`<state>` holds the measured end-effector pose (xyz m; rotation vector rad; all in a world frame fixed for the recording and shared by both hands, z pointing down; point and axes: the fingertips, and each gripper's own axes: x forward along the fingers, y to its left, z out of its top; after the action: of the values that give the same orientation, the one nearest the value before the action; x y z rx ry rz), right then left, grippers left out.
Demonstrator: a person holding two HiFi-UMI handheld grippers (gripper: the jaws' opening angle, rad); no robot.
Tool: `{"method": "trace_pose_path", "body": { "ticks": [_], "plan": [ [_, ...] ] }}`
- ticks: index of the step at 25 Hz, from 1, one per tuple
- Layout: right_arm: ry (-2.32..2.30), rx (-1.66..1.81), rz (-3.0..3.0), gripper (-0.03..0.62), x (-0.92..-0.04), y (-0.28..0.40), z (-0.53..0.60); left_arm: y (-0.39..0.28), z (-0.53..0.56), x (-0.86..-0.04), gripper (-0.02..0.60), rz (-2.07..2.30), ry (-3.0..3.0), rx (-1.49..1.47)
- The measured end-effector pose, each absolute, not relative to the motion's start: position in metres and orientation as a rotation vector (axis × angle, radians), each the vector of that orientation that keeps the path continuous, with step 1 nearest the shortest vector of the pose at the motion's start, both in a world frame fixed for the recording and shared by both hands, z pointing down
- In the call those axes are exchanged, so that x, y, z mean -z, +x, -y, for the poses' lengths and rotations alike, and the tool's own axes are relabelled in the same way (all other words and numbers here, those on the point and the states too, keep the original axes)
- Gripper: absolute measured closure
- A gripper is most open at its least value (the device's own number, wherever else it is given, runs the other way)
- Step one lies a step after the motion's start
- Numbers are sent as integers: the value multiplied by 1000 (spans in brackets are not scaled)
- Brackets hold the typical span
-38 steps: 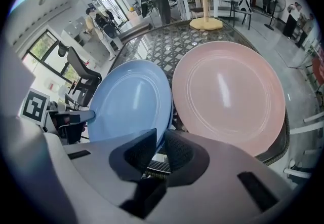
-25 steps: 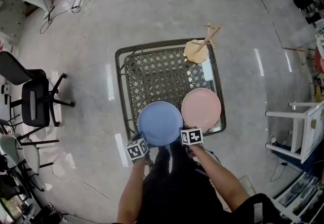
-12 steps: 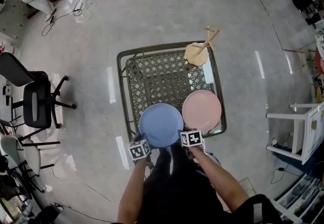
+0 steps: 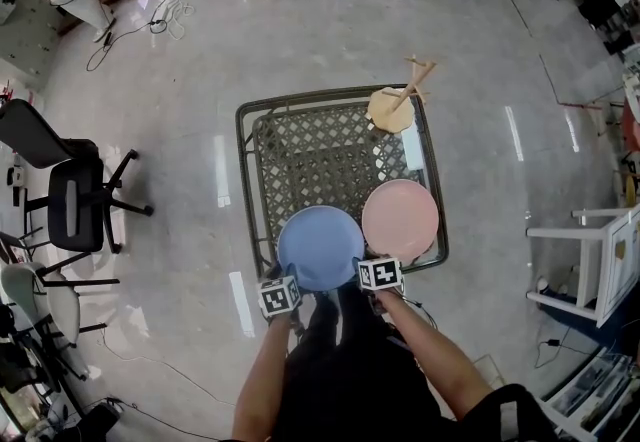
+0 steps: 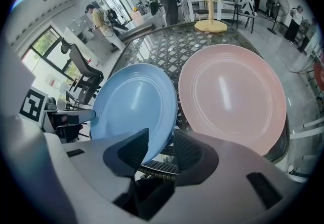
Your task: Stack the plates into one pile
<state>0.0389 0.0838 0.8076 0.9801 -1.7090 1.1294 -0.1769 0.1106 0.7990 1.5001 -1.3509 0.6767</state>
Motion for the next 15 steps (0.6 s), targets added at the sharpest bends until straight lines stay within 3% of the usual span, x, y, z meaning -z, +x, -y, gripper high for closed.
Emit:
{"method": "trace_pose_path", "body": {
  "ticks": [10, 15],
  "plan": [
    [1049, -992, 1806, 455, -779, 39, -77, -185, -114, -779, 433, 1402, 1536, -665],
    [1107, -900, 1884, 534, -751, 34, -69, -189, -113, -756, 488, 1439, 1578, -635]
  ]
}}
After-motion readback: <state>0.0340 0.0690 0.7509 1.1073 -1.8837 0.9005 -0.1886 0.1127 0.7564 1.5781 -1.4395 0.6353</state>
